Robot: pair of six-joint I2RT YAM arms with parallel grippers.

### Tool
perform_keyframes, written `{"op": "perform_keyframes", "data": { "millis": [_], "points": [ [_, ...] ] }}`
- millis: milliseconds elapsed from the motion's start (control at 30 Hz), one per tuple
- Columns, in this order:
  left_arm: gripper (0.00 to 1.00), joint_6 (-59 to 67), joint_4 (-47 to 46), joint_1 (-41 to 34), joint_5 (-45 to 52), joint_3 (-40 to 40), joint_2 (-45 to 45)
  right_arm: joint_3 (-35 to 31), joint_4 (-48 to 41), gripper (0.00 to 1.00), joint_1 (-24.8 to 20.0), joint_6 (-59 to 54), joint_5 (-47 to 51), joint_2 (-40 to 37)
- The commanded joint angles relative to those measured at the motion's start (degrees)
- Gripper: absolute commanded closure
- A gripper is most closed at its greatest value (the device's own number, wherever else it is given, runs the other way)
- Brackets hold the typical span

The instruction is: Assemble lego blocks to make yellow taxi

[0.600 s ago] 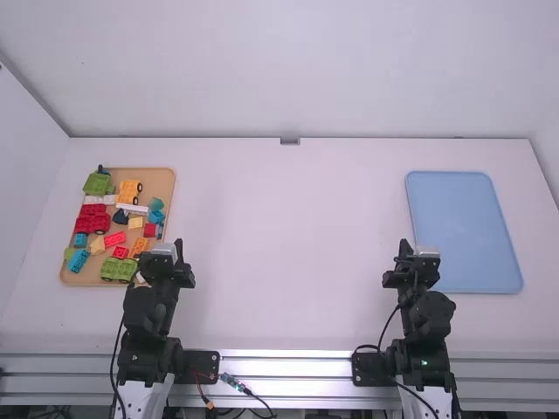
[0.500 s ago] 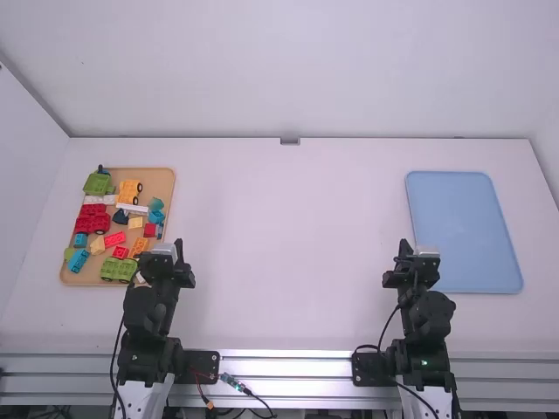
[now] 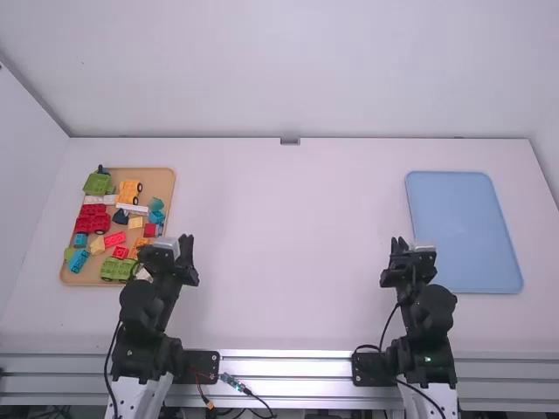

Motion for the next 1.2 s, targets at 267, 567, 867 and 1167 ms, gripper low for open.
{"op": "perform_keyframes", "data": {
  "millis": [267, 567, 867, 1167],
  "points": [
    [0.78, -0.92, 4.84, -0.26, 1.97, 6.5, 5.14, 5.93, 3.75, 0.81, -0.11, -0.11, -0.39, 3.9],
    [0.68, -4.2, 10.53, -0.26, 1.99, 12.19, 10.84, 9.66, 7.47, 0.75, -0.11, -2.84, -1.07, 7.62],
    [0.55, -7.13, 17.72, -0.26, 1.99, 18.32, 18.03, 13.24, 11.06, 0.69, -0.11, -2.56, -2.14, 11.21],
    [0.39, -6.97, 21.4, -0.26, 1.99, 18.29, 27.29, 16.97, 7.61, 0.62, -0.11, -3.06, -2.14, 14.94]
  ]
}}
